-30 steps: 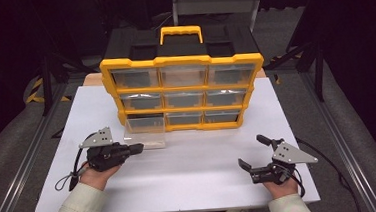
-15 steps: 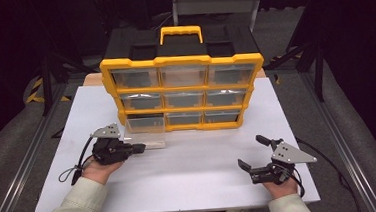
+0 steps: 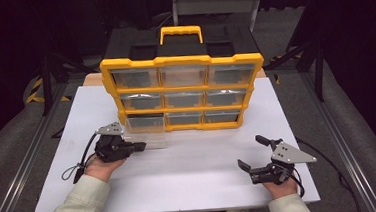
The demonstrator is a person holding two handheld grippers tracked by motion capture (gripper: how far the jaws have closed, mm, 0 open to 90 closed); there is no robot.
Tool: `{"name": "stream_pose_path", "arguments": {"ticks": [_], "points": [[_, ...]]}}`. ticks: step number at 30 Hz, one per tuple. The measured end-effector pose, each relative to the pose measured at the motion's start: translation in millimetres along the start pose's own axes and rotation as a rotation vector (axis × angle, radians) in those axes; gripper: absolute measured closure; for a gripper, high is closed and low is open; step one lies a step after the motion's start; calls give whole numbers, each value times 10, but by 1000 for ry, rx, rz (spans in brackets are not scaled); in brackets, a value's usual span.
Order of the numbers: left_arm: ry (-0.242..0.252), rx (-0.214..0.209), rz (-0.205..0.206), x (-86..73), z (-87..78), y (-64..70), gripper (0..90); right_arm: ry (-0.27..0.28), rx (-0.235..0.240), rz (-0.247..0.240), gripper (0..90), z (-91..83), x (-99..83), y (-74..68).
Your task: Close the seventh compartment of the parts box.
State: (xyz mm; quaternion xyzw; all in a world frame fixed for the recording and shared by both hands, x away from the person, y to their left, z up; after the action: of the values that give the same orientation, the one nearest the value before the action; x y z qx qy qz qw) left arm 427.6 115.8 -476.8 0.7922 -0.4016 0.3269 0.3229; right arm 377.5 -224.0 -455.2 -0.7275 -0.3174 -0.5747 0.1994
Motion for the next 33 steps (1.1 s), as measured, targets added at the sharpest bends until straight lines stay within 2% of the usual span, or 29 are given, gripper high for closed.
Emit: {"name": "stream_pose_path", "arguments": {"ticks": [10,21,33], "points": [[15,18,-9,51,33,-66,896,-5,6,1,3,12,-9,-8],[36,78,-19,156,122,-239,896,-6,17,3,3,18,-15,-15],[50,113,-30,269,212,-374,896,-7,20,2,3,18,-19,-13]]}}
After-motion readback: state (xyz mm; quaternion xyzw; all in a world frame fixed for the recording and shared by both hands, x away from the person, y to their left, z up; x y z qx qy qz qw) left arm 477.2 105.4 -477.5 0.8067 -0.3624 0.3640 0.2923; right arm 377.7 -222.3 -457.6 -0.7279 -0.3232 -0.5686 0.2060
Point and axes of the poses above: each handheld gripper's, and its own axes: z roughly forward along the jaws, x roughly out of its top, y roughly to its right, the point moved 10 cm from there along z, roughly forward along the jaws
